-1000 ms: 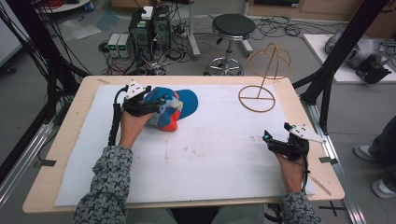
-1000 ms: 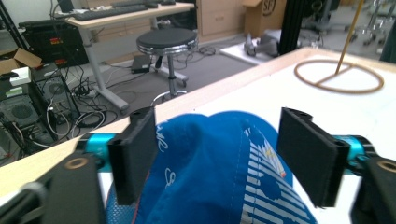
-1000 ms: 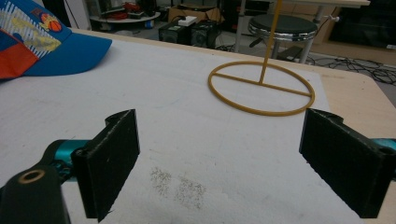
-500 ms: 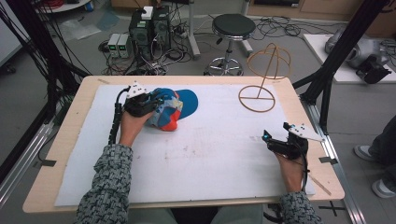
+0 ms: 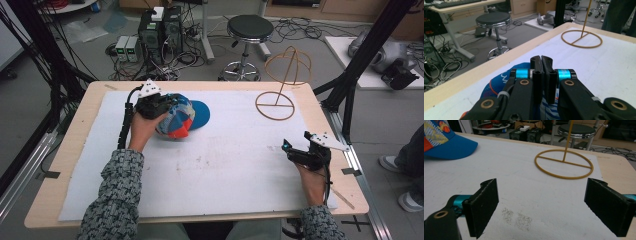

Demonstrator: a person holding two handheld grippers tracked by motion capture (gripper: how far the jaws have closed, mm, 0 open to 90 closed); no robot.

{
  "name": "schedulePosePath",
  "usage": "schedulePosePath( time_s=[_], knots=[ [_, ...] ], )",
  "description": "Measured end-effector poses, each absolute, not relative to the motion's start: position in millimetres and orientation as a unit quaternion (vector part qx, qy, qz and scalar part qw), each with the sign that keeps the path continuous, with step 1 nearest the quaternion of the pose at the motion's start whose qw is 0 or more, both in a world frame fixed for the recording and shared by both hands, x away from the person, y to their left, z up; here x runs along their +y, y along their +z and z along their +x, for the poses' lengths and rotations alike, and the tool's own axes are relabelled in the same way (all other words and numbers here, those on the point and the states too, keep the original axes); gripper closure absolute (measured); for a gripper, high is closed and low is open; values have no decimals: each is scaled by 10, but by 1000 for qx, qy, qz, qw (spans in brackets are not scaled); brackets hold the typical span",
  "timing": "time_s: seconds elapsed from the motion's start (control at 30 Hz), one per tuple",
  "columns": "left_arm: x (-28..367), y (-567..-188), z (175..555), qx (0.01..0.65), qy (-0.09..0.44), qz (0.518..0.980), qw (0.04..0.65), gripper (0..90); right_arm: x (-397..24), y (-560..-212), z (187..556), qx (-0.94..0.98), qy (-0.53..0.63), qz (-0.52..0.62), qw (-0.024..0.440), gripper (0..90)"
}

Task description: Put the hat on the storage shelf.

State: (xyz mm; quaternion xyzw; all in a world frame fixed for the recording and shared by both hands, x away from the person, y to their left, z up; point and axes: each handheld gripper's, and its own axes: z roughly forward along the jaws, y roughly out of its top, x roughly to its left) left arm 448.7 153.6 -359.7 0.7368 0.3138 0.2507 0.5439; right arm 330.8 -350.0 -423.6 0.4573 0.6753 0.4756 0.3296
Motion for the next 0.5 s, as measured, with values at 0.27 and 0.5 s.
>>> schedulePosePath(
  time_s=[0.27,0.5],
  knots=[
    [1461,-3426,4509,306,253,733,553,877,-3512,-4236,3315,673,478,459,329,113],
    [1421,-3256,4521,299,260,724,565,877,-3525,-4235,3311,671,478,463,326,113]
  ],
)
